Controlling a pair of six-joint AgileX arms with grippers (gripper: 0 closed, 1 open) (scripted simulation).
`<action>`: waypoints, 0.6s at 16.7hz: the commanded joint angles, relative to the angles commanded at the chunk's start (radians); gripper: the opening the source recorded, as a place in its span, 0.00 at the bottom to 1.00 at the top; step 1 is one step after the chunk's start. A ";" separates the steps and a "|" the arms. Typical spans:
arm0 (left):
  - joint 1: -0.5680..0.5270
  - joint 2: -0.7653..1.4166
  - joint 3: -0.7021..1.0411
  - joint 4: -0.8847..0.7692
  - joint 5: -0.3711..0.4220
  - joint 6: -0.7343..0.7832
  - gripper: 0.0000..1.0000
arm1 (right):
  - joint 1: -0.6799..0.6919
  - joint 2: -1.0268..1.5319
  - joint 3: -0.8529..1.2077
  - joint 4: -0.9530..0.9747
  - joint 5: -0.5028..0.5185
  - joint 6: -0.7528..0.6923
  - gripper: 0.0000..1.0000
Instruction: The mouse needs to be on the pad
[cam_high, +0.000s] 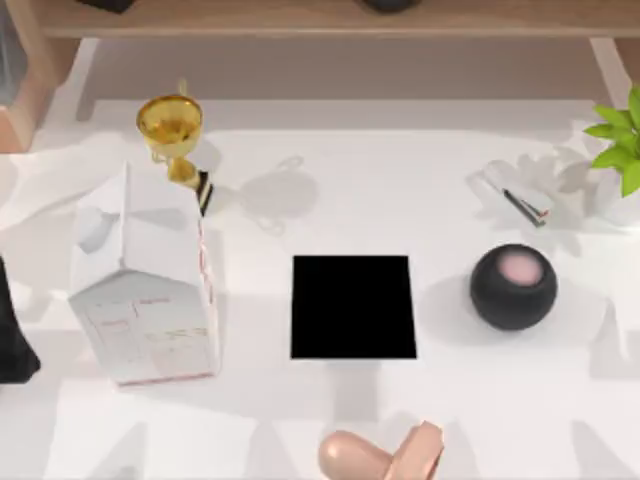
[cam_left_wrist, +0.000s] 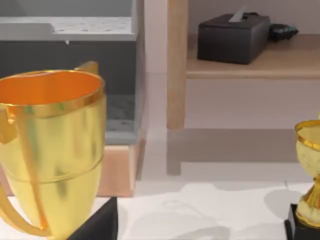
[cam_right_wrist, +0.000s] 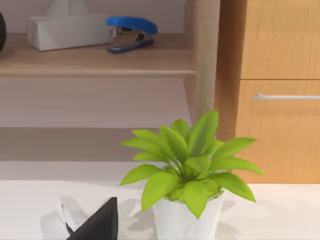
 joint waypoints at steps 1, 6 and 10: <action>0.000 0.000 0.000 0.000 0.000 0.000 1.00 | 0.000 0.000 0.000 0.000 0.000 0.000 1.00; 0.019 0.108 0.098 -0.090 -0.003 0.011 1.00 | 0.000 0.000 0.000 0.000 0.000 0.000 1.00; 0.052 0.384 0.297 -0.288 -0.003 0.031 1.00 | 0.000 0.000 0.000 0.000 0.000 0.000 1.00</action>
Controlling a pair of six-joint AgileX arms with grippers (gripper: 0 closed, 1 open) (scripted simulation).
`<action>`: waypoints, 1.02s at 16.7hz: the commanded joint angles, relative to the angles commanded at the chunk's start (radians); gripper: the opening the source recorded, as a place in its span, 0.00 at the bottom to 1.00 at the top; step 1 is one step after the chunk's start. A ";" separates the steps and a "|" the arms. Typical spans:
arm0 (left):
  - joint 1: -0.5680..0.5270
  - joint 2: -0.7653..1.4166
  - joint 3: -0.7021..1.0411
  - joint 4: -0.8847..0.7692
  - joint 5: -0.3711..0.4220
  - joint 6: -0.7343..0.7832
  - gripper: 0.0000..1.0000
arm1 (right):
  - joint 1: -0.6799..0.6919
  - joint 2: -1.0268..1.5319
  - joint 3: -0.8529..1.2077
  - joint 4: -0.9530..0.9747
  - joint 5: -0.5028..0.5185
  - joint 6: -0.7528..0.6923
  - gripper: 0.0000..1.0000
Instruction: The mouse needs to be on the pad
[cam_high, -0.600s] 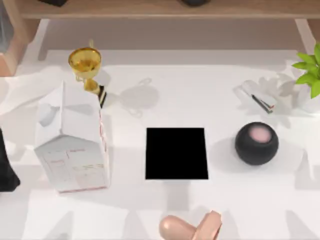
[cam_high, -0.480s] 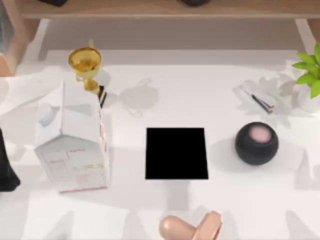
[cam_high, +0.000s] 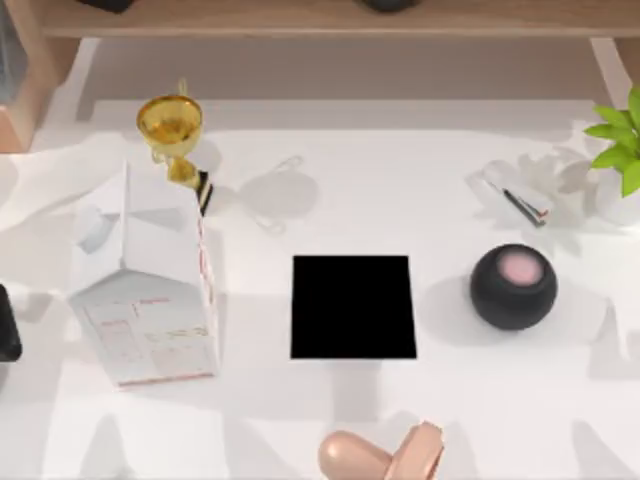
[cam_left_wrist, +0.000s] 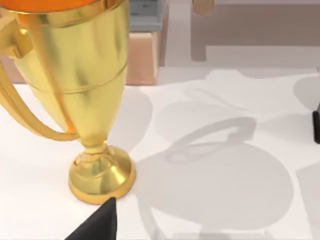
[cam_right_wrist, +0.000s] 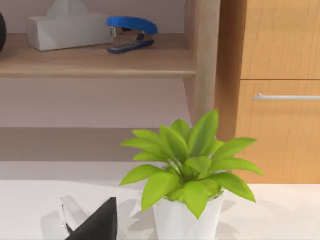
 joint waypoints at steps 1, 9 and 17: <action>0.010 0.092 0.057 -0.060 0.000 0.006 1.00 | 0.000 0.000 0.000 0.000 0.000 0.000 1.00; 0.090 0.873 0.510 -0.545 0.000 0.052 1.00 | 0.000 0.000 0.000 0.000 0.000 0.000 1.00; 0.131 1.205 0.778 -0.765 -0.001 0.079 1.00 | 0.000 0.000 0.000 0.000 0.000 0.000 1.00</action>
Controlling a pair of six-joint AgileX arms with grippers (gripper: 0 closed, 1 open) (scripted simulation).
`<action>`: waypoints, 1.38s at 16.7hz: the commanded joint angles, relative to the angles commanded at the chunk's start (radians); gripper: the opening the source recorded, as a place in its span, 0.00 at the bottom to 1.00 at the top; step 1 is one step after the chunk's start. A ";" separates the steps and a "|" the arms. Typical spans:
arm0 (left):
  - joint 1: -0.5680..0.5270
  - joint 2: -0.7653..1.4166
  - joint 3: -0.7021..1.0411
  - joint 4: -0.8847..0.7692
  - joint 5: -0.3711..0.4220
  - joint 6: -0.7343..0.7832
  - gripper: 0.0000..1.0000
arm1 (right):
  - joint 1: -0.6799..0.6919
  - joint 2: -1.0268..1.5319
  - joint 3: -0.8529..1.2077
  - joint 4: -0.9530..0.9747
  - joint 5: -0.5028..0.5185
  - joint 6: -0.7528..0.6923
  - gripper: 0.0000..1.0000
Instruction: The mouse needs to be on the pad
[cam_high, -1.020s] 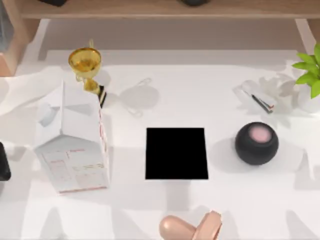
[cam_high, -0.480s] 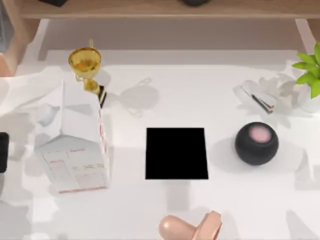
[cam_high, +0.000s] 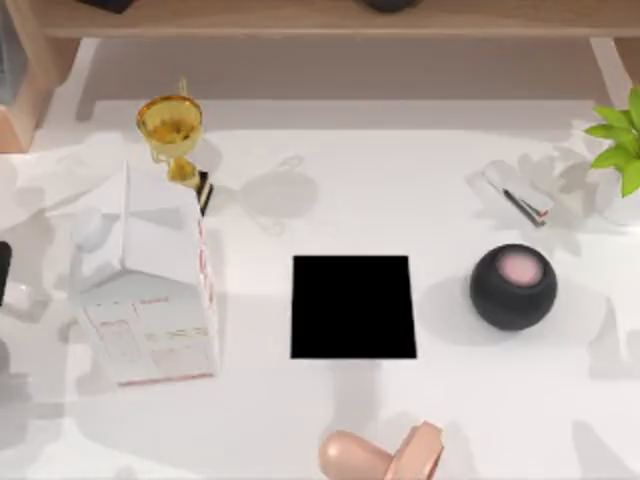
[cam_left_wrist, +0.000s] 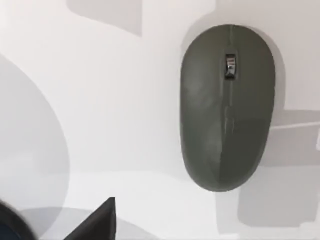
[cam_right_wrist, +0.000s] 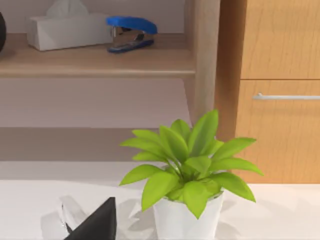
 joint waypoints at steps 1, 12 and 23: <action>0.000 0.002 0.002 -0.001 0.000 0.000 1.00 | 0.000 0.000 0.000 0.000 0.000 0.000 1.00; -0.020 0.064 -0.131 0.192 0.001 -0.018 1.00 | 0.000 0.000 0.000 0.000 0.000 0.000 1.00; 0.005 0.194 -0.230 0.423 0.000 0.008 1.00 | 0.000 0.000 0.000 0.000 0.000 0.000 1.00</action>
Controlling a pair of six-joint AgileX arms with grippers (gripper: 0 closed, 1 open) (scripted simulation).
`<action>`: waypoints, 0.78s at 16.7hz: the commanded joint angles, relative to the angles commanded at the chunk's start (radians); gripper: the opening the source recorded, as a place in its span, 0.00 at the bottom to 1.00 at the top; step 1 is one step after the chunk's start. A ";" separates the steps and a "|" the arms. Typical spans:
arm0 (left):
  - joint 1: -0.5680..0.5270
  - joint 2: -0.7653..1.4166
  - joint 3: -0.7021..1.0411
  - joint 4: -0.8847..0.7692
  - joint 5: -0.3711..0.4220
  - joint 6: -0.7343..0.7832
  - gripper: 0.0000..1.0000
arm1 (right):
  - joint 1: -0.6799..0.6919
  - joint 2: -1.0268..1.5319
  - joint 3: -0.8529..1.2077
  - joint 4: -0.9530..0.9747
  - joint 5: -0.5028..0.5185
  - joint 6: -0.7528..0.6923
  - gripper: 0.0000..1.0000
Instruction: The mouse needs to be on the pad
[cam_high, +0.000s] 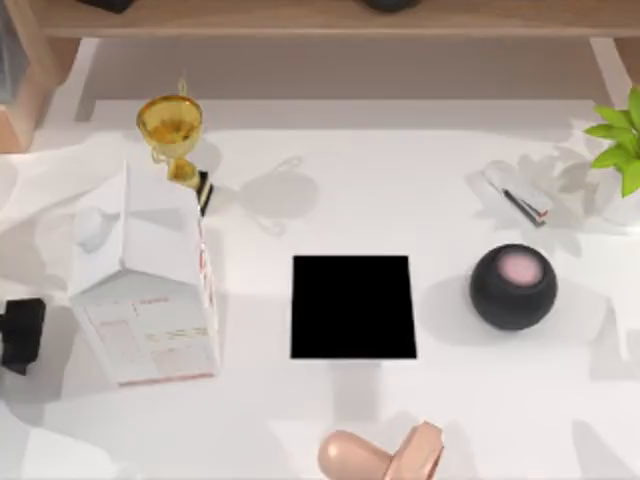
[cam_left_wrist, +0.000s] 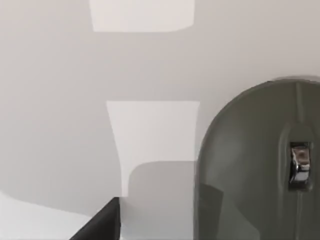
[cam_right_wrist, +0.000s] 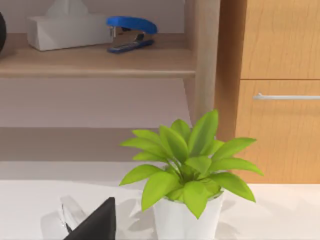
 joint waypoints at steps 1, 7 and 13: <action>0.000 0.000 0.000 0.000 0.000 0.000 0.92 | 0.000 0.000 0.000 0.000 0.000 0.000 1.00; 0.000 0.000 0.000 0.000 0.000 0.000 0.47 | 0.000 0.000 0.000 0.000 0.000 0.000 1.00; 0.000 0.000 0.000 0.000 0.000 0.000 0.02 | 0.000 0.000 0.000 0.000 0.000 0.000 1.00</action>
